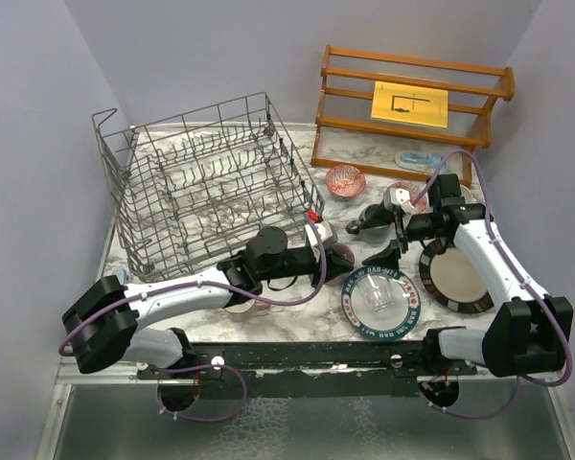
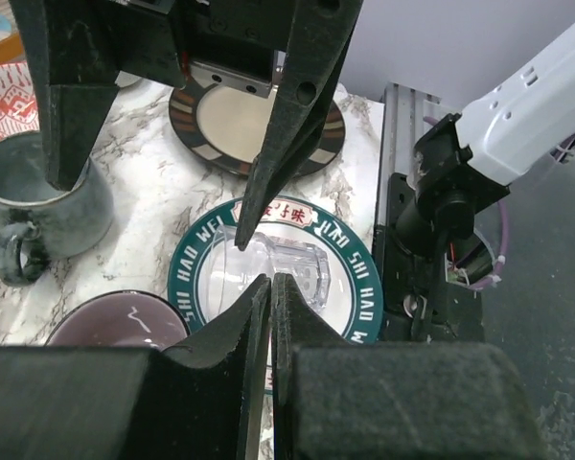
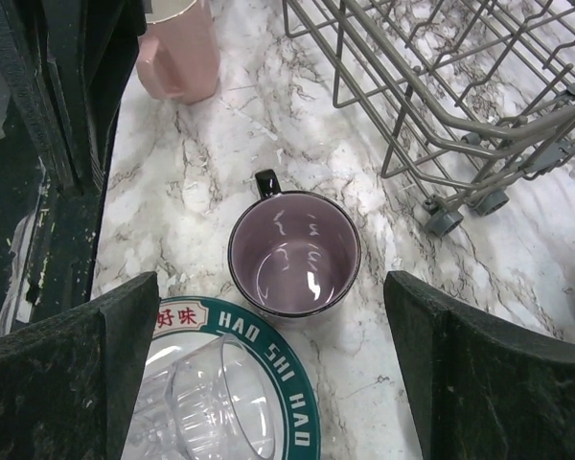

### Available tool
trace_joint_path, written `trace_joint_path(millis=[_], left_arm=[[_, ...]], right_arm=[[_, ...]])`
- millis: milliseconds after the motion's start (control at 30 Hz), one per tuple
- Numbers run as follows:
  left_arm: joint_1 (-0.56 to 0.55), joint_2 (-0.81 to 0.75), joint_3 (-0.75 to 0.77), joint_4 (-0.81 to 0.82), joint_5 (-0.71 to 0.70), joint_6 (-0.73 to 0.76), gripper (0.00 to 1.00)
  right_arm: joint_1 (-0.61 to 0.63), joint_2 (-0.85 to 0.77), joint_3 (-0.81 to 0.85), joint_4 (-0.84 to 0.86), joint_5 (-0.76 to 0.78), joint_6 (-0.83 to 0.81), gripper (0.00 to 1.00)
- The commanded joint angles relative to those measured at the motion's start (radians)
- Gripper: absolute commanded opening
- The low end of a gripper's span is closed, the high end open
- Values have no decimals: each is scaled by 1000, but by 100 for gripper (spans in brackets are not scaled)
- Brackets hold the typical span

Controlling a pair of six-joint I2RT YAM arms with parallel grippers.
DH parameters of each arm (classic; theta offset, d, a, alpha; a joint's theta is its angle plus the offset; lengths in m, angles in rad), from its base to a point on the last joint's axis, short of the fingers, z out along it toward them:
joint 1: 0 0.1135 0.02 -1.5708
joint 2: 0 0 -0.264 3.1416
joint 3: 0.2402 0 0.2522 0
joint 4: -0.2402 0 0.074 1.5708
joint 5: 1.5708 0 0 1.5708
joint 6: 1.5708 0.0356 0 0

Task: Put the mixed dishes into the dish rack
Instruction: Pick up the cup at the center of the board.

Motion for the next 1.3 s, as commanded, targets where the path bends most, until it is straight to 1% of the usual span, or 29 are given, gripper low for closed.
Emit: trace_joint_path(millis=[0,167,233,267,333,367,433,500,533,700,900,1100,1267], left_arm=[[-10,-27,-41,96,-76,-18,8],[-10,-35,-93,179,-88,-57,10],[-10,-45,-109,194,-99,-60,15],[-10,-50,-121,202,-103,-63,19],[-10,-64,-139,220,-124,-73,30],[-10,-71,-148,236,-138,-77,37],[-10,-84,-177,273,-167,-93,53],[-10,-95,-193,295,-185,-102,65],[-10,-99,-196,296,-190,-104,68],[-10,-124,-200,263,-173,-100,68],[-10,-162,-237,258,-154,-101,68],[-10,-197,-248,241,-152,-90,68],[-10,-210,-245,224,-151,-76,68]], right_arm=[[-6,-16,9,-18,26,-13,100],[-5,-4,55,-149,78,-89,100],[-6,10,90,-225,126,-128,100],[-6,21,109,-272,147,-149,99],[-5,48,150,-361,181,-187,99],[-5,65,168,-417,195,-204,99],[-3,105,204,-490,225,-227,99],[4,151,233,-520,264,-212,97],[9,173,245,-521,288,-185,96],[52,252,273,-521,393,-97,90],[133,320,285,-522,450,-23,85],[187,380,263,-521,502,10,74],[202,378,235,-521,542,27,73]])
